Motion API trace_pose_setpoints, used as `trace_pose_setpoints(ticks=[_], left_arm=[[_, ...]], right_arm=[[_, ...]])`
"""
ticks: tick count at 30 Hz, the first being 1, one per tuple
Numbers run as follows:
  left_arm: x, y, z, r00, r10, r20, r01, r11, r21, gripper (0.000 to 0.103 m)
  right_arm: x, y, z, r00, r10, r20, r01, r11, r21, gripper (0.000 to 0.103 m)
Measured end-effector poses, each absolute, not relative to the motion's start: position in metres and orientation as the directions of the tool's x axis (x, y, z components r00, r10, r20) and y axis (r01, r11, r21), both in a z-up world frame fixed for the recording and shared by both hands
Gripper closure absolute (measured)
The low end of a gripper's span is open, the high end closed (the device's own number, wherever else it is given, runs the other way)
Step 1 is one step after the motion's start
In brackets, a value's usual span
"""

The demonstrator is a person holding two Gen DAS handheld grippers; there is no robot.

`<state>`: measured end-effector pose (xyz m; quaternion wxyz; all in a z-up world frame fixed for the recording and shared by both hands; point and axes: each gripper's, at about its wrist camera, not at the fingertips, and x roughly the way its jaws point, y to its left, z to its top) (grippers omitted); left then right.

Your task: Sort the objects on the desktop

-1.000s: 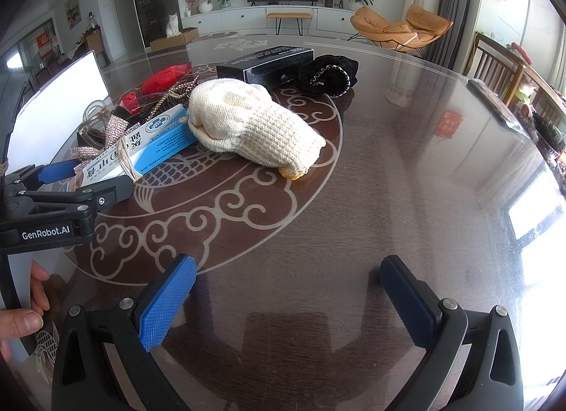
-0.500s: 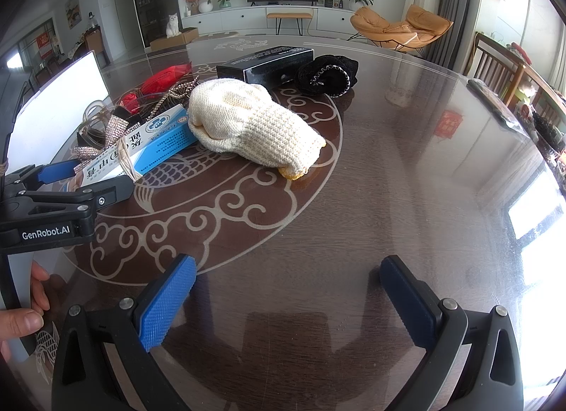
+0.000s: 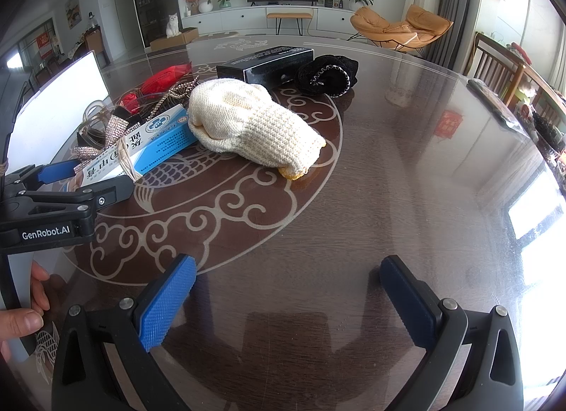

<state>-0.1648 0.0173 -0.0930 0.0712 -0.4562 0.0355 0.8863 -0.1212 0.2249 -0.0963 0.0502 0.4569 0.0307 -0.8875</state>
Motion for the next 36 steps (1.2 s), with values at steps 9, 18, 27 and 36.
trace_pose_setpoints(ticks=[9,18,27,36], left_arm=[[-0.1647,0.0173,-0.0932,-0.574,0.094,-0.814,-0.158,-0.987,-0.002,0.0],[-0.1646,0.0173,-0.0933,-0.574,0.094,-0.814,-0.158,-0.987,-0.002,0.0],[-0.1645,0.0172,-0.0933,-0.574,0.094,-0.814,-0.158,-0.987,-0.002,0.0],[-0.1638,0.0173,-0.0931,-0.565,0.095,-0.82,-0.166,-0.986,0.001,0.0]], right_arm=[[-0.1212,0.2232,-0.0975,-0.577,-0.061,-0.814,0.117,-0.993,-0.009,0.0],[-0.1214,0.2231,-0.0978,-0.577,-0.061,-0.814,0.117,-0.993,-0.009,0.0],[-0.1215,0.2226,-0.0983,-0.577,-0.061,-0.814,0.117,-0.993,-0.009,0.0],[-0.1216,0.2236,-0.0976,-0.577,-0.061,-0.814,0.117,-0.993,-0.009,0.0]])
